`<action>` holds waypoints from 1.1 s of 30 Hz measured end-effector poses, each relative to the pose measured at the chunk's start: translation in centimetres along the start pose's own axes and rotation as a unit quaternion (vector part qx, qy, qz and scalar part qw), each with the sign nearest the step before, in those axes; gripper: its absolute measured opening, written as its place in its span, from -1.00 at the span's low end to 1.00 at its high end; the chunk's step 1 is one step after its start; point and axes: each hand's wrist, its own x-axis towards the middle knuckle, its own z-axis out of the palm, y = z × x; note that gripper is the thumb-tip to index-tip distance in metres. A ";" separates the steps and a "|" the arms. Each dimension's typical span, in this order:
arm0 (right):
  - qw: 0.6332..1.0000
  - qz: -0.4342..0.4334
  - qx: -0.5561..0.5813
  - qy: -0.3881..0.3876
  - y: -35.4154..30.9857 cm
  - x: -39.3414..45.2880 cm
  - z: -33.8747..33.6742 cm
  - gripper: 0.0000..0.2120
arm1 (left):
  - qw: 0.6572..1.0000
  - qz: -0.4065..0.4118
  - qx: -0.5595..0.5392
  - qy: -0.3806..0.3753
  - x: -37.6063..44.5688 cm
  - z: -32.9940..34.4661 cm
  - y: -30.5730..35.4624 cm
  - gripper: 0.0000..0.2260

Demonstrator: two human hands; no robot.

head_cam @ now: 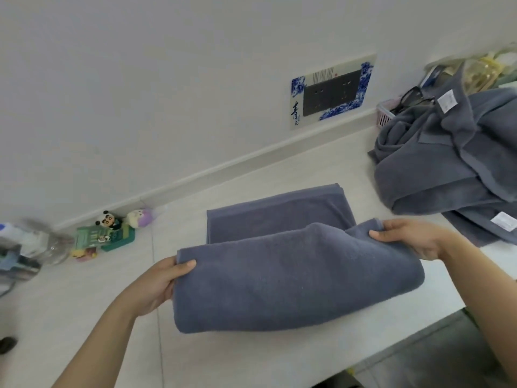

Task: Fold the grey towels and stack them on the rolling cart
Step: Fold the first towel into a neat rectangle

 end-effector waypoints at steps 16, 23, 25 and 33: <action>0.911 -0.004 -0.280 0.304 9.3 3.8 5.5 -0.78 | 0.904 0.022 0.226 0.363 4.4 5.9 -10.3 -0.77; 0.935 0.023 -0.248 0.253 6.9 4.3 5.4 -0.63 | 0.932 -0.050 0.148 0.328 5.0 4.7 -9.3 -0.67; 0.937 0.052 -0.271 0.216 7.4 4.2 5.0 -0.53 | 0.950 -0.091 0.140 0.265 4.4 4.9 -10.4 -0.64; 0.921 0.007 -0.260 0.289 9.7 3.2 5.8 -0.69 | 0.922 0.015 0.224 0.315 2.2 6.0 -12.1 -0.80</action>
